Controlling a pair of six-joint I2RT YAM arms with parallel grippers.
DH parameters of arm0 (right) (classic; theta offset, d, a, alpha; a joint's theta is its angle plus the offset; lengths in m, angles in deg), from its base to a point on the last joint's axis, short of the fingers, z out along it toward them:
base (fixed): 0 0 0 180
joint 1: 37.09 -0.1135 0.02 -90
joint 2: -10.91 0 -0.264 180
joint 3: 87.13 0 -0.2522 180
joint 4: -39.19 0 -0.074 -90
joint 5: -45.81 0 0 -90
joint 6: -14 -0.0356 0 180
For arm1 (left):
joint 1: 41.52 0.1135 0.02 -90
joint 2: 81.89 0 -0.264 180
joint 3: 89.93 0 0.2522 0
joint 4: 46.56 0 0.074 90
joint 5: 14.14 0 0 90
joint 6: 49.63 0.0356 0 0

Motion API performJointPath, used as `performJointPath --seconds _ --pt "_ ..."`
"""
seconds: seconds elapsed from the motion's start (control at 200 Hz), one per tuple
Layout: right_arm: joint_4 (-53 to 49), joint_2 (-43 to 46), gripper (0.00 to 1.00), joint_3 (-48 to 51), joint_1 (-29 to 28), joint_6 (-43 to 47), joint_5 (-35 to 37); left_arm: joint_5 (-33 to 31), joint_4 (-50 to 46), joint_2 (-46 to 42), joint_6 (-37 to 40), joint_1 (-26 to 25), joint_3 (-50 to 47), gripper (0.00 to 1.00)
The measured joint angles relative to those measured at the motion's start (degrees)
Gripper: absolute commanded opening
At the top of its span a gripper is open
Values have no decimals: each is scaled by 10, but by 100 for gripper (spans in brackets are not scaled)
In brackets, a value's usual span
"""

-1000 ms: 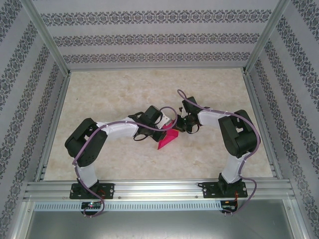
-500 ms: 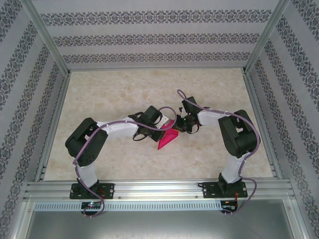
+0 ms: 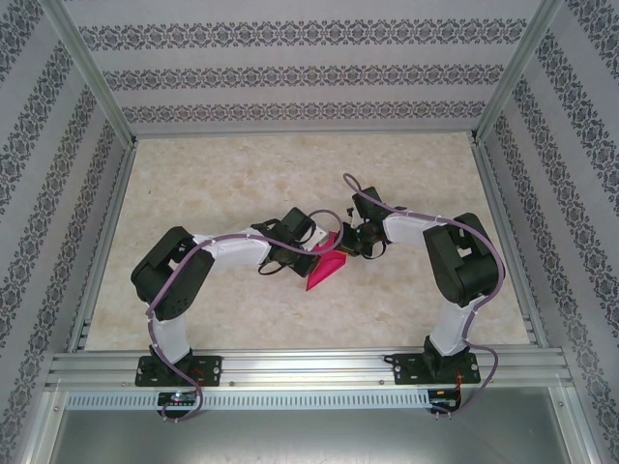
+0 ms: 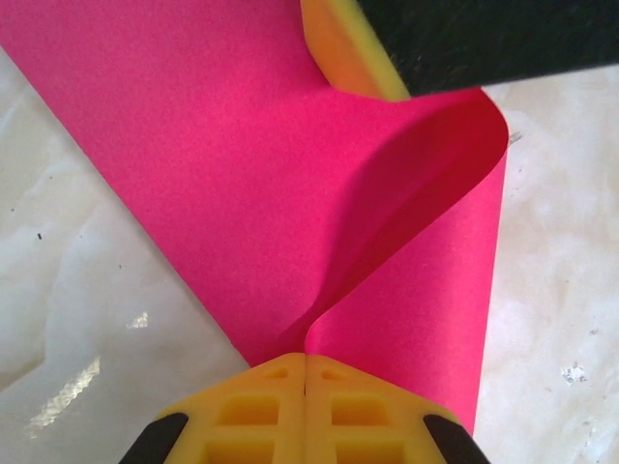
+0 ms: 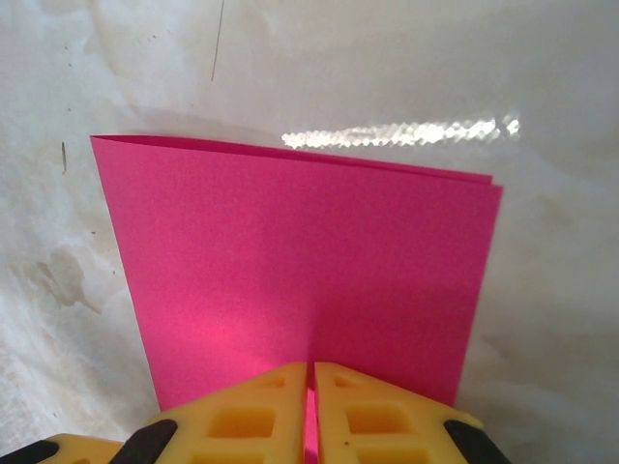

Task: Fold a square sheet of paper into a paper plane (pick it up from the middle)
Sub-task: Third fold the triangle at the center of the table.

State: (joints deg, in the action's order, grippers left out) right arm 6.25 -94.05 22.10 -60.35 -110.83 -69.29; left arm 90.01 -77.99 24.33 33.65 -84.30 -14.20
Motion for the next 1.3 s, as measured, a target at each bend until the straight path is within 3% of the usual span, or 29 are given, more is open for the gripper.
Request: performJointPath --seconds 0.405,1.299 --pt "-14 -15 12 -57 0 0 0 -1 0 0 0 0 -2 0" --pt "-21 -45 11 -59 0 7 7 -8 0 -7 7 0 -3 2"
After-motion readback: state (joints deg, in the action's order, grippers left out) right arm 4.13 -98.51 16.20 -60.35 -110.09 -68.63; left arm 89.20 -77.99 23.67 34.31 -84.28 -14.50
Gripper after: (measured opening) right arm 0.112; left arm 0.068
